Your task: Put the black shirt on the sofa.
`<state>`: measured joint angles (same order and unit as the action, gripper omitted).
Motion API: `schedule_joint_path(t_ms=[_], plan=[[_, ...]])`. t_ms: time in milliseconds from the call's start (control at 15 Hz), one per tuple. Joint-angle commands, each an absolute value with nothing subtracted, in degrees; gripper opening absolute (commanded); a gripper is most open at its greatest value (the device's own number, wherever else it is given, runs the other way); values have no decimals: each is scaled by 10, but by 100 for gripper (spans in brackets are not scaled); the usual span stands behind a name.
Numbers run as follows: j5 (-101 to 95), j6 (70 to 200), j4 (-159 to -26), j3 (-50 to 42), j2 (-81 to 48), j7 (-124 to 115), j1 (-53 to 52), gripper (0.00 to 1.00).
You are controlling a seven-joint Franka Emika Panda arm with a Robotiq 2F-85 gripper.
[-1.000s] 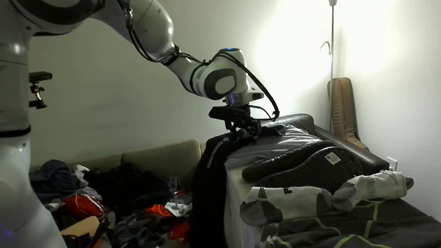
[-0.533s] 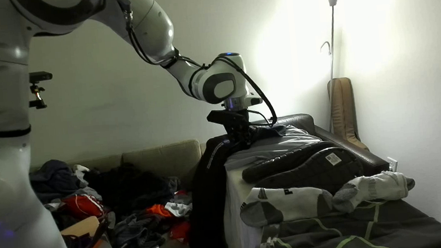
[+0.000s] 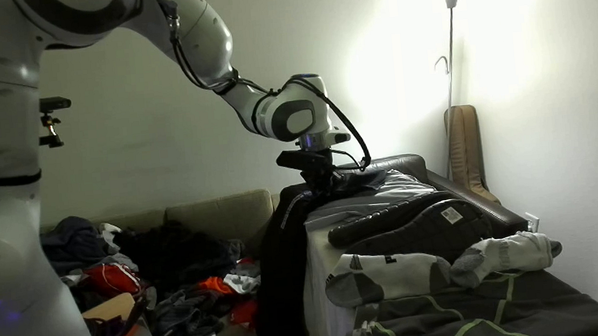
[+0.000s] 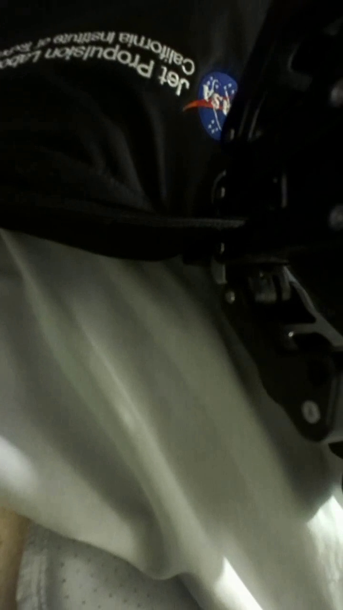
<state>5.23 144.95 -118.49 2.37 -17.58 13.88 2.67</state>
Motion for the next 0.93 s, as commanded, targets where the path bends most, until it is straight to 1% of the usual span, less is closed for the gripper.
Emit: schedule_joint_path(t_ms=[0,533,867], plan=[[11,1461,-1217,18,-141,138,19,2],[-12,1445,-1239,29,-85,149,5,2],[-18,1416,-1230,36,-61,141,-14,2]])
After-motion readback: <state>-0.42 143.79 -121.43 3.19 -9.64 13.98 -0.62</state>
